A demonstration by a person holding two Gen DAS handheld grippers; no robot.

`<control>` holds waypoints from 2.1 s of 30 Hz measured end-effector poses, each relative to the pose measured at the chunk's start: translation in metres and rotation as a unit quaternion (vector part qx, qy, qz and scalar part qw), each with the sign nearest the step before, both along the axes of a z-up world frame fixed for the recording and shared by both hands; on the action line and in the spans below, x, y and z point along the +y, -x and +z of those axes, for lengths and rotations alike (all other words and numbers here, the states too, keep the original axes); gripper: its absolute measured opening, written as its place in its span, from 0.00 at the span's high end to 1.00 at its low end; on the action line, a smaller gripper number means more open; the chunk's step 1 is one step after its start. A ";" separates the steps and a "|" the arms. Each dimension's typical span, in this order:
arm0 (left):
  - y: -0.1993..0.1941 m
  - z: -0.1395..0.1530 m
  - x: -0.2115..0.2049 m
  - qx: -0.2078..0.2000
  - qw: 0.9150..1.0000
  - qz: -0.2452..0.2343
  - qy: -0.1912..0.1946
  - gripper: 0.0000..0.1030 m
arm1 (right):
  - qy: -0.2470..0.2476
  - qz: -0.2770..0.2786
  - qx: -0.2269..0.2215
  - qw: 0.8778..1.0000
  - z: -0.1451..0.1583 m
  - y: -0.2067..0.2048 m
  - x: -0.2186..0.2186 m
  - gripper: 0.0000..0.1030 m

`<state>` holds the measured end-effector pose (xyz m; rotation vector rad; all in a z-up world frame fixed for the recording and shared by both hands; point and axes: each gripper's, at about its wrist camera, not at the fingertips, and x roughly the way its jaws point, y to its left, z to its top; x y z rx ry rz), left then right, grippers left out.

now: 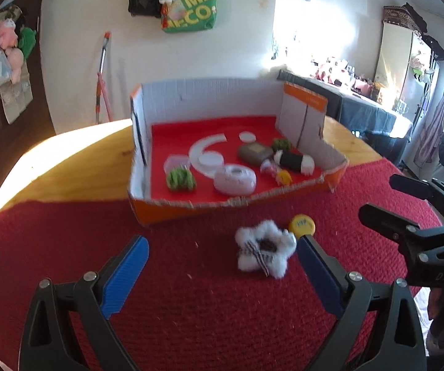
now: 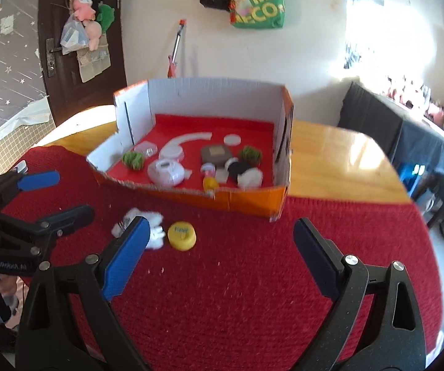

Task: Organize objects
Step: 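Withdraw both grippers from the box toward the plush bunny and yellow lid, then close left gripper on white plush bunny while right gripper grasps yellow lid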

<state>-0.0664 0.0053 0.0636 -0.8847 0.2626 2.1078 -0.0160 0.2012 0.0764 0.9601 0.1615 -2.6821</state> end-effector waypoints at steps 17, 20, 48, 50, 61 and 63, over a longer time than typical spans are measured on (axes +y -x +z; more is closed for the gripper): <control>0.007 -0.037 0.026 -0.061 0.997 -0.037 0.042 0.05 | -0.017 0.007 -0.067 0.998 -0.042 0.018 0.005 0.08; 0.009 -0.040 0.031 -0.063 0.995 -0.044 0.058 0.07 | -0.015 0.017 -0.082 0.996 -0.046 0.024 0.005 0.08; 0.034 -0.036 0.040 -0.041 0.994 -0.073 0.073 0.19 | -0.059 0.085 -0.109 0.989 -0.062 0.055 -0.020 0.10; 0.033 -0.036 0.043 -0.041 0.993 -0.080 0.072 0.21 | -0.057 0.090 -0.109 0.988 -0.062 0.056 -0.021 0.15; 0.030 -0.035 0.051 -0.055 0.990 -0.119 0.056 0.38 | -0.066 0.132 -0.096 0.984 -0.059 0.055 -0.032 0.40; 0.029 -0.035 0.051 -0.057 0.989 -0.126 0.052 0.45 | -0.066 0.138 -0.093 0.984 -0.059 0.054 -0.034 0.45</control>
